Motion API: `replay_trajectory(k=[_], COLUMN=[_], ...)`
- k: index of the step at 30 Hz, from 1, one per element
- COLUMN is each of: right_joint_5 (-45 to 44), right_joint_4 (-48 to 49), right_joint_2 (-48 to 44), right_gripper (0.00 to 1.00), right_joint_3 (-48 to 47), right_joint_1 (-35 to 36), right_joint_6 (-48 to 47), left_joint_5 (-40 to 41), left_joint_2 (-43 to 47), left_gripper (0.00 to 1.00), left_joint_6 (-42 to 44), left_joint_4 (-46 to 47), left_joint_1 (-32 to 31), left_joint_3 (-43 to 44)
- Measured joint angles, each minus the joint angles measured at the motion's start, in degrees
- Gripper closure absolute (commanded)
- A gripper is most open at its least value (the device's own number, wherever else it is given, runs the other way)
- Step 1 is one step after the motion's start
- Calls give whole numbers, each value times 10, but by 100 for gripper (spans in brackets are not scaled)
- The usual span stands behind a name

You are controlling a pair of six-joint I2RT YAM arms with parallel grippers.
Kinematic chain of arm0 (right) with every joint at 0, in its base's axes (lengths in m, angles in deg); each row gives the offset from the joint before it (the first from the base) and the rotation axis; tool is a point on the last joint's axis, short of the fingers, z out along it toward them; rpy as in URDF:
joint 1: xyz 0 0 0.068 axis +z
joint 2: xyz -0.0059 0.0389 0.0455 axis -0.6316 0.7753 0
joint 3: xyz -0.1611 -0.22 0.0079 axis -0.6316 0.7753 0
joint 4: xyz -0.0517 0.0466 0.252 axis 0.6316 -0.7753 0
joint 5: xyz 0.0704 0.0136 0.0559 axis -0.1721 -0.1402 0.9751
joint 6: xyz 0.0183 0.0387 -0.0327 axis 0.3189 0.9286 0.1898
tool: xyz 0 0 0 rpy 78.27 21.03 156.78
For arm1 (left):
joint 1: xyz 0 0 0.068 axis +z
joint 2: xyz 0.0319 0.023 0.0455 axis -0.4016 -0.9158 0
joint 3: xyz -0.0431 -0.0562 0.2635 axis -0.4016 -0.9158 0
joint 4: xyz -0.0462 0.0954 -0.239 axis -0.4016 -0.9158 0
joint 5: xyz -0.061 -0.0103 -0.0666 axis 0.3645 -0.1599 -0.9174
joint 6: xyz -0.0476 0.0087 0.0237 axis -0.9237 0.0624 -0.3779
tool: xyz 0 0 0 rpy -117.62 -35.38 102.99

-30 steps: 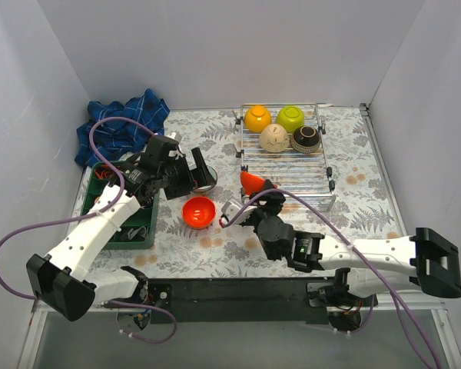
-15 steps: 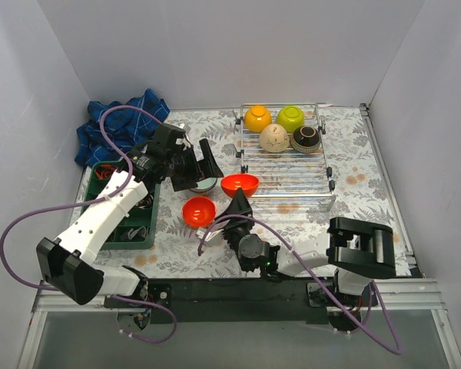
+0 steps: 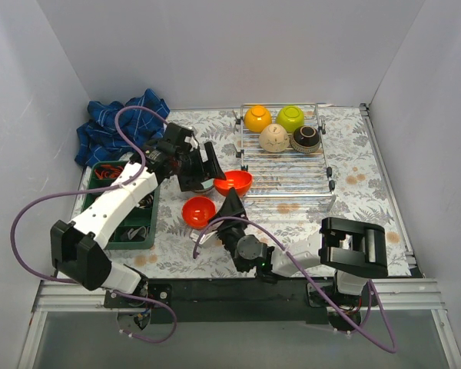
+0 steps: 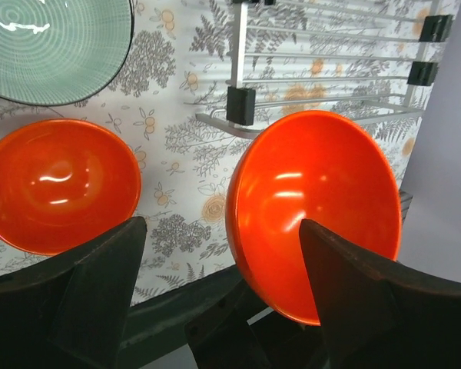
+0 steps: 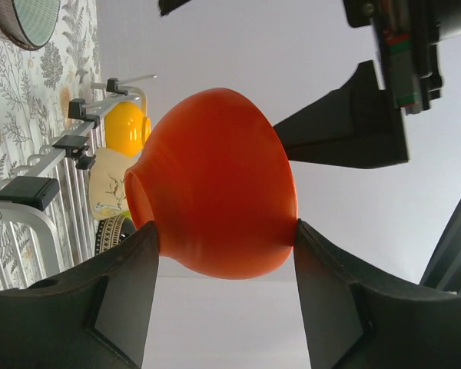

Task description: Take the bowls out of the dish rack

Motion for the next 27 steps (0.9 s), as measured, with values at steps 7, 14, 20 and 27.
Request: replay_trajectory(k=[7, 14, 20, 27], right_joint_5=[5, 12, 32, 12], right_joint_4=[0, 0, -13, 0], right_joint_2=[9, 22, 33, 34], right_gripper=[93, 89, 35, 4], right_joint_3=[0, 0, -4, -4], right_joint_1=[0, 2, 14, 13], right_joint_6=[-2, -8, -49, -27], left_joint_5=[-44, -76, -49, -29], left_joint_2=[-16, -16, -17, -17], left_gripper=[57, 95, 100, 100], left_joint_6=[-7, -22, -30, -15], left_joint_4=[14, 46, 30, 28], left_joint_1=[0, 2, 9, 16], left_joint_3=[-36, -59, -62, -54])
